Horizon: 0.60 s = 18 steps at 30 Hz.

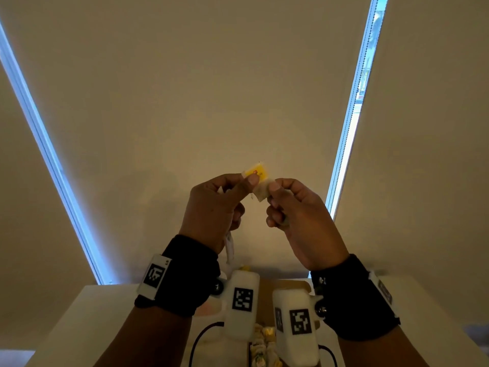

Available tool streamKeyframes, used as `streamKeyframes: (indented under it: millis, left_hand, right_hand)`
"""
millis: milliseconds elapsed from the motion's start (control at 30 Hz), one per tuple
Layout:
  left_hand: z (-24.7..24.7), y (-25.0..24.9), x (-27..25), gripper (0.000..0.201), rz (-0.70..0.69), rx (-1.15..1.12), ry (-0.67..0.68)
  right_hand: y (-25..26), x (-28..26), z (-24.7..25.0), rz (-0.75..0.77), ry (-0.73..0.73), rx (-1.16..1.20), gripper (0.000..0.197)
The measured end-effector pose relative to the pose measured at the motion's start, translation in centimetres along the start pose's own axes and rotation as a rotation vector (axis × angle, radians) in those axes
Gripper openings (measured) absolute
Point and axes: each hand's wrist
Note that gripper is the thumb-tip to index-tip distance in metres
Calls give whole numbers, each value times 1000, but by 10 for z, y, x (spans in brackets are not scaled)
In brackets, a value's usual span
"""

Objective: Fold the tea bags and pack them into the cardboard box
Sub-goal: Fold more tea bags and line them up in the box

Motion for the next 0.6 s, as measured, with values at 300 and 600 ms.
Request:
streamKeyframes:
  millis: [300,600]
  left_hand:
    - [7,4,8,18,6,19,-58]
    - [8,8,15,17,-63,146,-12]
  right_hand:
    - [7,8,16,-129,23,508,24]
    - [10,16,15,-138,75,373,20]
Point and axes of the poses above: each hand's wrist, its own x-axis towards the middle knuckle, its own z-axis out of the back of the hand, y = z × x, and after that the axes turned 2 degrees about y, right-handed
